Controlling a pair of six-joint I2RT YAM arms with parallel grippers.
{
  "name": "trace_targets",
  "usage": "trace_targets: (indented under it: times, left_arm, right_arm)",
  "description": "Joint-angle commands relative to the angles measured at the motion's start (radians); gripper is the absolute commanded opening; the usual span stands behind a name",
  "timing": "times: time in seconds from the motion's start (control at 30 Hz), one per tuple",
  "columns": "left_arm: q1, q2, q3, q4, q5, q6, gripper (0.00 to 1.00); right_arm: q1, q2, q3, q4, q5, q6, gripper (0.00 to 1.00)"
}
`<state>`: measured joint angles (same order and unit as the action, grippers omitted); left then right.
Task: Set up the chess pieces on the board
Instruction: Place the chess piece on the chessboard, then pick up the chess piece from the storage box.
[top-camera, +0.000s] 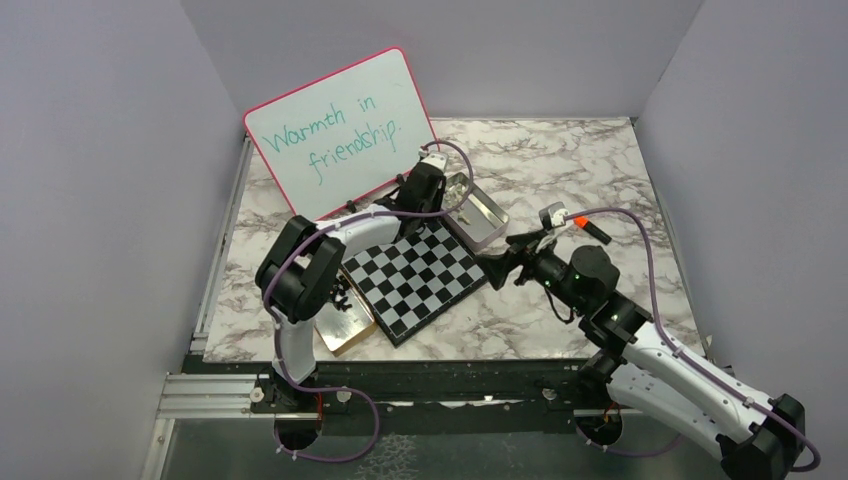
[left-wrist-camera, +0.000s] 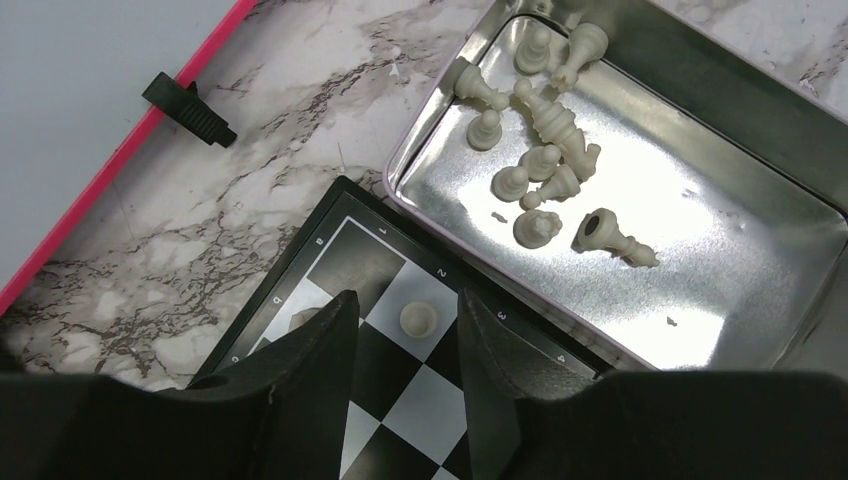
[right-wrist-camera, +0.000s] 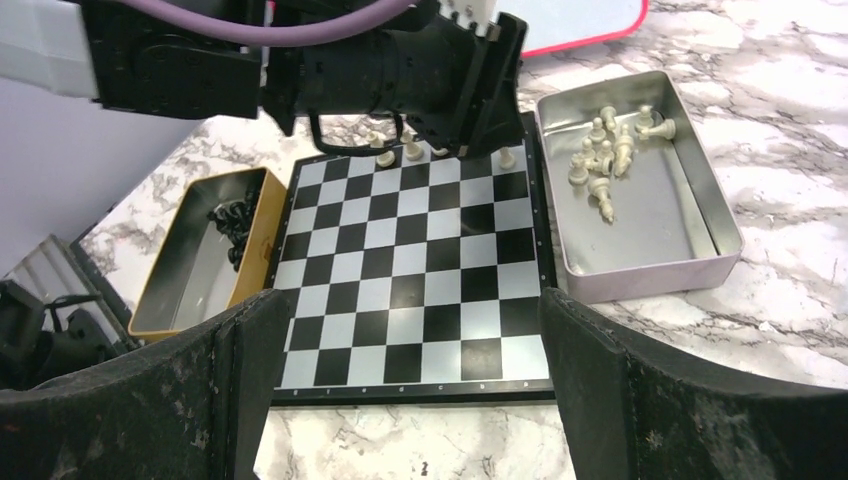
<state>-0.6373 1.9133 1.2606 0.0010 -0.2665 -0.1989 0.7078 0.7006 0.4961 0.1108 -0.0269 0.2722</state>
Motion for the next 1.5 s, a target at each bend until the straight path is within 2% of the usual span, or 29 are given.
trace_targets:
  times: [0.0,0.17,0.37,0.53,0.63,0.77,0.8,0.83,0.87,0.9,1.0,1.1,1.37,1.47]
  left_arm:
    - [-0.007,-0.062,0.030,-0.032,-0.019,0.015,0.43]
    - [-0.006,-0.128,0.042,-0.091,0.000,0.004,0.47]
    - [0.000,-0.265,0.058,-0.237,0.067,-0.020,0.49]
    - [0.017,-0.466,-0.056,-0.281,0.119,-0.007,0.49]
    - [0.018,-0.599,-0.135,-0.310,0.159,0.019,0.49]
    - [0.019,-0.750,-0.225,-0.346,0.252,0.022,0.61]
    - [0.018,-0.781,-0.245,-0.356,0.263,0.018,0.65]
    - [0.018,-0.811,-0.266,-0.361,0.265,0.013,0.74]
    - [0.018,-0.837,-0.286,-0.363,0.266,0.008,0.89]
    - [0.018,-0.864,-0.306,-0.364,0.290,0.007,0.98]
    - [0.018,-0.936,-0.350,-0.367,0.295,0.009,0.99]
    - [0.018,-0.999,-0.379,-0.376,0.278,0.023,0.99]
    - [0.018,-1.172,-0.475,-0.384,0.116,-0.026,0.99]
    - [0.018,-1.215,-0.487,-0.383,0.073,-0.008,0.99]
  right_arm:
    - [0.004,0.027,0.024,-0.019,0.129,0.061,1.00]
    - [0.005,0.093,0.075,-0.099,0.254,0.129,1.00]
    - [0.005,0.175,0.106,-0.139,0.365,0.153,1.00]
    - [0.003,0.274,0.154,-0.072,0.358,0.145,0.98]
    - [0.000,0.350,0.210,-0.054,0.359,0.147,0.89]
    - [-0.025,0.469,0.275,-0.003,0.345,0.133,0.75]
    - [-0.032,0.498,0.291,0.017,0.340,0.125,0.70]
    - [-0.038,0.534,0.306,0.039,0.328,0.112,0.65]
    - [-0.047,0.570,0.328,0.051,0.313,0.101,0.60]
    - [-0.060,0.608,0.354,0.055,0.297,0.087,0.55]
    - [-0.098,0.725,0.430,0.050,0.256,0.052,0.44]
    - [-0.125,0.842,0.509,0.044,0.211,0.014,0.37]
    - [-0.136,1.171,0.808,-0.052,0.238,-0.091,0.30]
    - [-0.137,1.264,0.888,-0.066,0.307,-0.110,0.29]
